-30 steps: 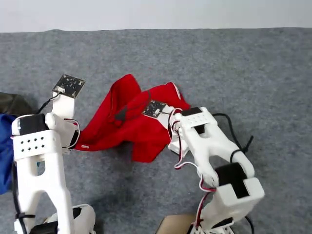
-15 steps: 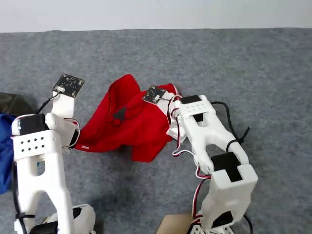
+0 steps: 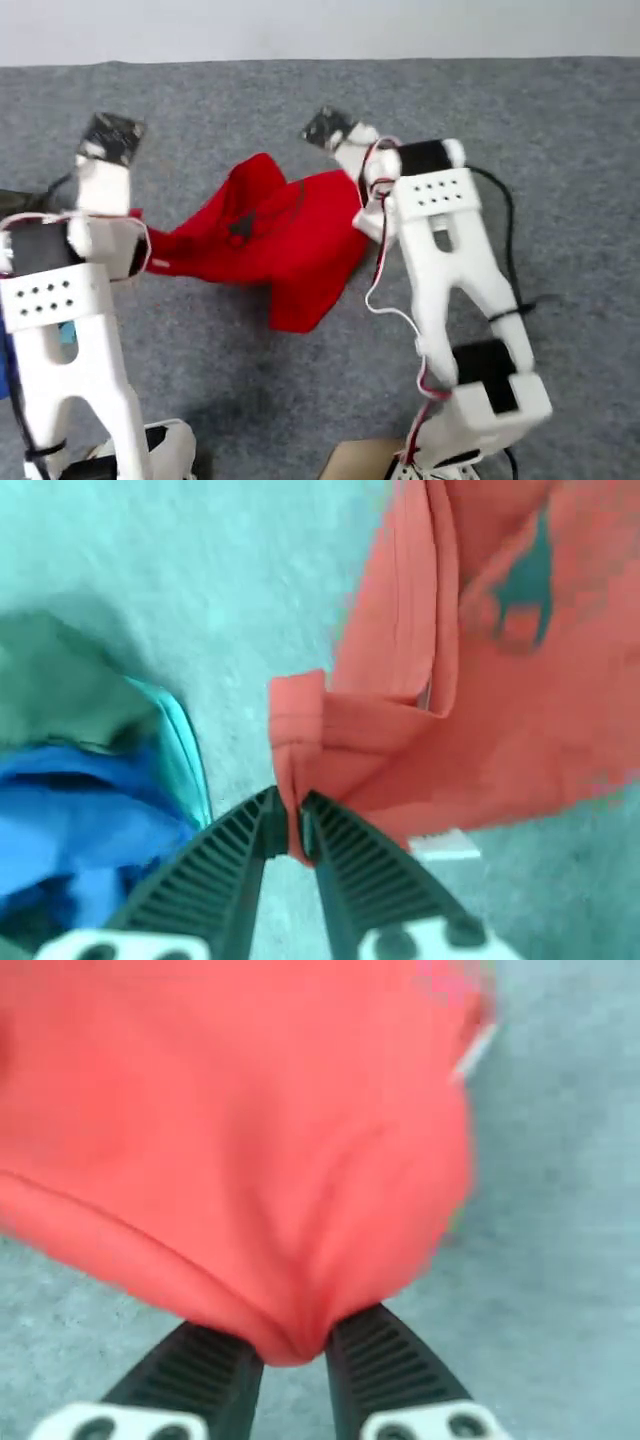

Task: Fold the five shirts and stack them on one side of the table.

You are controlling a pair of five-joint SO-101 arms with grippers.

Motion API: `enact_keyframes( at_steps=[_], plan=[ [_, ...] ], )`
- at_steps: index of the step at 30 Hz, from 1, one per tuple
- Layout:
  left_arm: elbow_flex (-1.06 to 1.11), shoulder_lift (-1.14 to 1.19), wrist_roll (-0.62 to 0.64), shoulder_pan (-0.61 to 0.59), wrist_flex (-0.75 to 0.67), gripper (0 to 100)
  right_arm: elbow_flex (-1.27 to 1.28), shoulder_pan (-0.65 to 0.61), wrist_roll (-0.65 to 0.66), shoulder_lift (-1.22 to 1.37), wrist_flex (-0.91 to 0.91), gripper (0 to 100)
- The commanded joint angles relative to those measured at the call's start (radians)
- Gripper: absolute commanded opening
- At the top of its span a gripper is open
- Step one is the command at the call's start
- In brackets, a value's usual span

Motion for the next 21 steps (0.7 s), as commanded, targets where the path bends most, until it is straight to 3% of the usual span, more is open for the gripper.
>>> enact_keyframes(
  at_steps=[1, 9, 21],
  plan=[
    [-0.188, -0.032, 0.040, 0.058, 0.049, 1, -0.114, 0.016, 0.002, -0.159, 0.016, 1.0],
    [-0.410, -0.031, 0.040, 0.130, 0.055, 1, -0.209, 0.064, 0.003, -0.398, 0.007, 1.0],
    [-0.717, -0.031, 0.040, 0.132, 0.061, 1, -0.394, 0.331, 0.009, -0.611, 0.007, 1.0]
  ],
)
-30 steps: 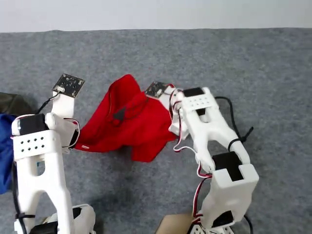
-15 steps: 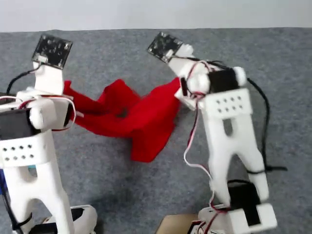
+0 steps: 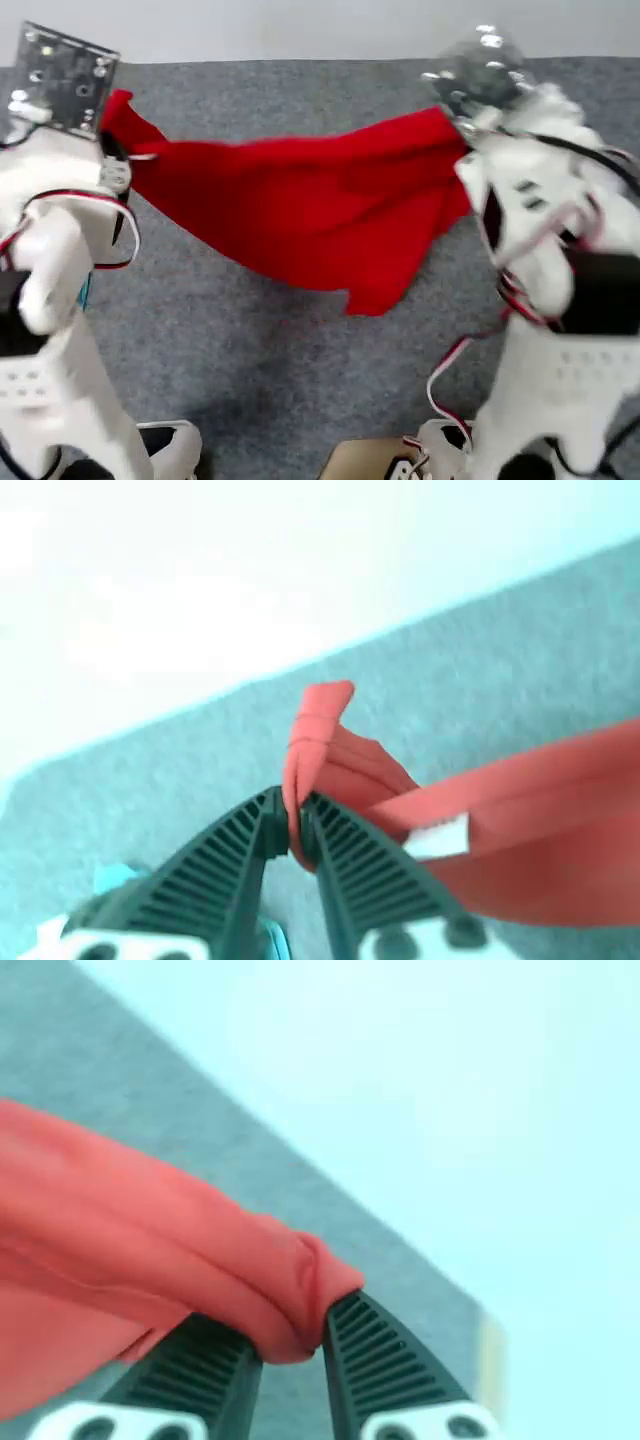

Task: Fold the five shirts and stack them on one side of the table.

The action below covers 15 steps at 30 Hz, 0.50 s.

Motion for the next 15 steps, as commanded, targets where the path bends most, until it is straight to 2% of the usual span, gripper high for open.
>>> enact_keyframes(
  at_steps=[1, 7, 15],
  plan=[
    [-0.076, -0.023, 0.014, 0.003, 0.012, 1, -0.104, 0.067, 0.008, -0.079, -0.002, 1.0],
    [-0.150, -0.025, 0.014, 0.018, 0.097, 1, -0.164, 0.108, 0.041, -0.177, -0.002, 1.0],
    [-0.200, -0.181, 0.008, 0.054, 0.097, 1, -0.163, 0.182, 0.121, -0.311, 0.050, 1.0]
  ],
)
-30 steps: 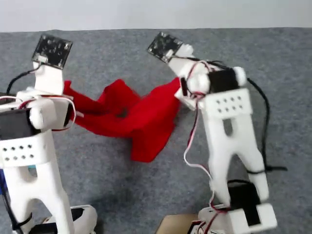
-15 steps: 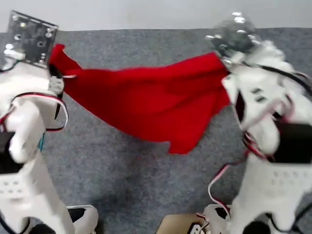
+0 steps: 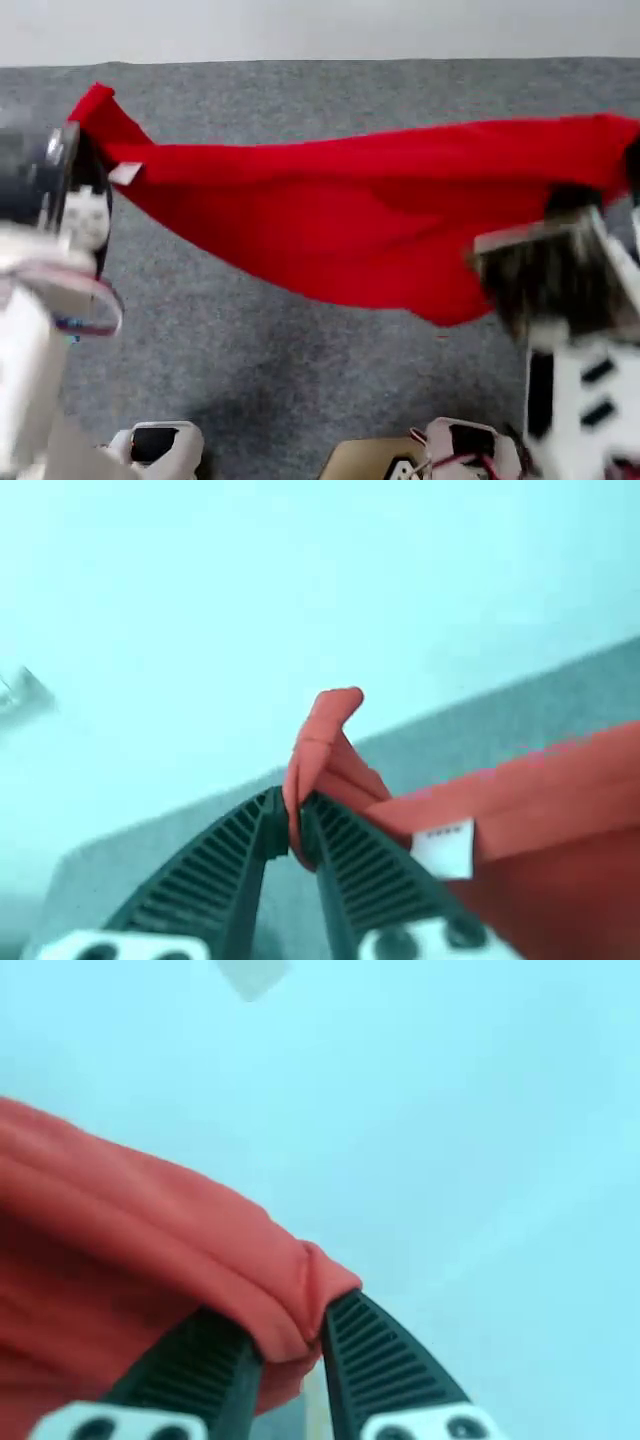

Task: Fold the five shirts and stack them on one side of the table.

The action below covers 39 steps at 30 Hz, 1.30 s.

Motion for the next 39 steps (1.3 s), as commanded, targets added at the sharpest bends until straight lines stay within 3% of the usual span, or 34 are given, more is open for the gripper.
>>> enact_keyframes(
  at_steps=[1, 5, 12, 19, 22, 28, 35, 39],
  plan=[
    [-0.021, -0.080, 0.008, 0.008, 0.018, 1, -0.035, 0.038, 0.046, -0.033, 0.053, 1.0],
    [-0.022, -0.158, 0.003, 0.008, 0.018, 1, -0.035, 0.036, 0.080, -0.064, 0.156, 1.0],
    [-0.007, -0.232, -0.114, 0.006, 0.020, 1, -0.028, 0.036, 0.110, -0.073, 0.300, 1.0],
    [0.364, -0.170, -0.120, 0.008, -0.029, 1, 0.308, -0.025, 0.104, -0.001, 0.237, 1.0],
    [0.558, -0.109, -0.120, 0.008, -0.166, 1, 0.485, -0.064, 0.104, 0.044, 0.125, 1.0],
    [0.805, 0.044, -0.117, 0.008, -0.592, 1, 0.807, -0.096, 0.107, 0.139, -0.323, 1.0],
    [0.814, 0.324, -0.121, -0.026, -0.904, 1, 0.899, -0.091, 0.112, 0.346, -0.727, 1.0],
    [0.722, 0.488, -0.121, -0.051, -0.994, 1, 0.899, -0.091, 0.114, 0.460, -0.932, 1.0]
  ],
)
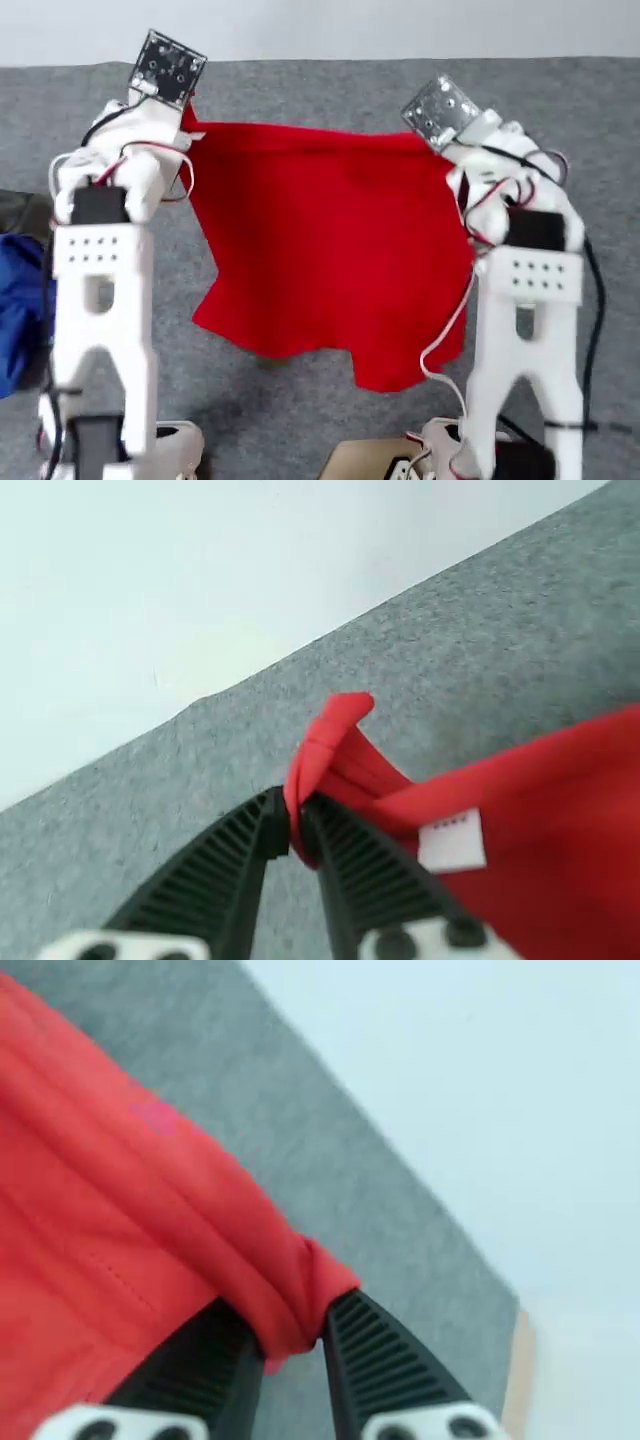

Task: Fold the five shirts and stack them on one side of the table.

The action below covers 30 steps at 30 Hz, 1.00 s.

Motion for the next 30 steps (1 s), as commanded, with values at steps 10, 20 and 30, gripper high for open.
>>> enact_keyframes(
  at_steps=[10, 20, 30],
  plan=[
    [-0.444, 0.390, -0.181, -0.058, -0.083, 1, -0.011, 0.004, 0.031, 0.205, -0.420, 0.9],
    [-0.489, 0.526, -0.446, -0.052, 0.069, 1, -0.005, 0.027, 0.109, 0.266, -0.447, 0.9],
    [-0.490, 0.583, -0.440, -0.048, 0.150, 1, -0.005, 0.116, 0.114, 0.297, -0.447, 0.9]
  ],
)
